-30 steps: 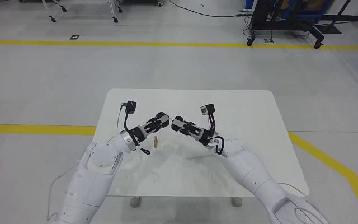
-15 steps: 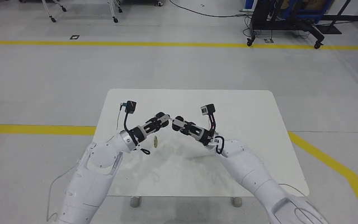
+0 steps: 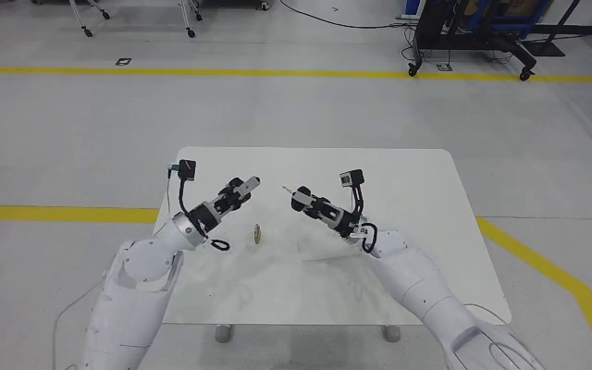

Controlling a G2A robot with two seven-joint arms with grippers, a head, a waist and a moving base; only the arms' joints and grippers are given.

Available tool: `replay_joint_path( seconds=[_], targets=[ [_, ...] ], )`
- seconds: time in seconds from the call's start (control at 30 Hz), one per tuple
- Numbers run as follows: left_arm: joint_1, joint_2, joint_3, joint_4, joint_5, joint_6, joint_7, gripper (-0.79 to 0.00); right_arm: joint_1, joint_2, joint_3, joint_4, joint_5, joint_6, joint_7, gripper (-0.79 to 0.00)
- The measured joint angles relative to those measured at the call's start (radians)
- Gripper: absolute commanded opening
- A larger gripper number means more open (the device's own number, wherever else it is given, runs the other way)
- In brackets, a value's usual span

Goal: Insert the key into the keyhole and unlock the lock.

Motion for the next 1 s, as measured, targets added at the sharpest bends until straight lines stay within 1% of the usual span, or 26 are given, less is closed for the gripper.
replay_joint_path(
  seconds=[0.07,0.1,0.23,0.3,0.4,0.57,0.63,0.67,0.77,0.8,0.83,0.87,0.9,0.93,1.0],
  targets=[
    [0.024,0.008,-0.027,-0.038,0.093,-0.021,0.004,0.000,0.000,0.000,0.000,0.000,0.000,0.000,0.000,-0.785],
    [0.040,0.014,-0.039,-0.064,0.178,-0.037,0.009,0.000,0.000,0.000,0.000,0.000,0.000,0.000,0.000,-0.785],
    [0.091,0.027,-0.027,-0.111,0.463,-0.078,-0.008,0.000,0.000,0.000,0.000,0.000,0.000,0.000,0.000,-0.785],
    [0.103,0.031,0.003,-0.115,0.605,-0.085,-0.042,0.000,0.000,0.000,0.000,0.000,0.000,0.000,0.000,-0.785],
    [0.093,0.033,0.061,-0.103,0.762,-0.068,-0.086,0.000,0.000,0.000,0.000,0.000,0.000,0.000,0.000,-0.785],
    [0.061,0.031,0.140,-0.071,0.961,-0.035,-0.092,0.000,0.000,0.000,0.000,0.000,0.000,0.000,0.000,-0.785],
    [0.054,0.029,0.170,-0.050,1.008,-0.023,-0.102,-0.080,0.000,0.000,0.000,0.000,0.000,0.000,0.000,-0.785],
    [0.051,0.028,0.181,-0.042,1.015,-0.017,-0.110,-0.135,0.000,0.000,0.000,0.000,0.000,0.000,0.000,-0.785],
    [0.038,0.025,0.207,-0.019,1.026,0.005,-0.143,-0.240,0.000,0.000,0.000,0.000,0.000,0.000,0.000,-0.785],
    [0.031,0.024,0.215,-0.012,1.028,0.013,-0.153,-0.286,0.000,0.000,0.000,0.000,0.000,0.000,0.000,-0.785],
    [0.026,0.023,0.219,-0.006,1.028,0.017,-0.158,-0.283,0.000,0.000,0.000,0.000,0.000,0.000,0.000,-0.785],
    [0.022,0.022,0.224,0.001,1.025,0.020,-0.159,-0.305,0.000,0.000,0.000,0.000,0.000,0.000,0.000,-0.785],
    [0.016,0.020,0.229,0.012,1.011,0.020,-0.153,-0.336,0.000,0.000,0.000,0.000,0.000,0.000,0.000,-0.785],
    [0.011,0.019,0.230,0.023,0.992,0.019,-0.150,-0.397,0.000,0.000,0.000,0.000,0.000,0.000,0.000,-0.785],
    [-0.007,0.017,0.232,0.046,0.965,0.018,-0.142,-0.459,0.000,0.000,0.000,0.000,0.000,0.000,0.000,-0.785]
  ],
)
